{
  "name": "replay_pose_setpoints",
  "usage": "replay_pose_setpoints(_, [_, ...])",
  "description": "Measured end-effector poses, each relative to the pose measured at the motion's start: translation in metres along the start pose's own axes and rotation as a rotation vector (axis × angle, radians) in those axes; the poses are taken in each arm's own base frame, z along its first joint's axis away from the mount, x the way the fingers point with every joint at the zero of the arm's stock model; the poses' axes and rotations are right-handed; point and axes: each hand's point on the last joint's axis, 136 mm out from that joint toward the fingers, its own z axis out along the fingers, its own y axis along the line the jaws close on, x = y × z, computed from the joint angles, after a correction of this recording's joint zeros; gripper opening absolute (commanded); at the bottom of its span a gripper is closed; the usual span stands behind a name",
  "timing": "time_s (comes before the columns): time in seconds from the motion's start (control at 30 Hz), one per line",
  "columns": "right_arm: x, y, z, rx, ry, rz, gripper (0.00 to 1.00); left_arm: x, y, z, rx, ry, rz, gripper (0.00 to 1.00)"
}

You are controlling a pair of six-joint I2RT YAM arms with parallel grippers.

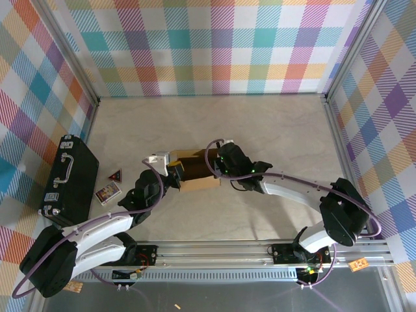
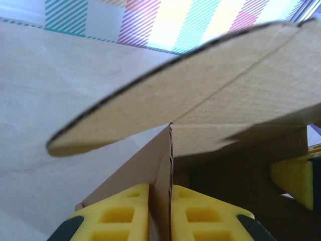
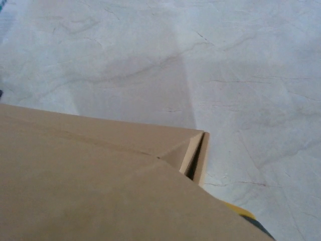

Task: Fold the paper box

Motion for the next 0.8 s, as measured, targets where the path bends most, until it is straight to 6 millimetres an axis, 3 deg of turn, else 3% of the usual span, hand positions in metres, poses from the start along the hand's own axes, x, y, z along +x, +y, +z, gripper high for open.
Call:
replay_pose_setpoints(0.23, [0.004,0.004,-0.002,-0.025,0.009,-0.01,0.3,0.006,0.002,-0.009,0.0,0.025,-0.008,0.16])
replay_pose_setpoints(0.43, [0.013,0.007,-0.007,-0.033,0.052,-0.048,0.51,0.01,0.001,-0.012,0.007,0.046,-0.006,0.16])
replay_pose_setpoints(0.8, [0.008,0.012,-0.035,-0.069,0.062,-0.147,0.73,0.014,-0.005,-0.01,0.031,0.067,-0.003,0.14])
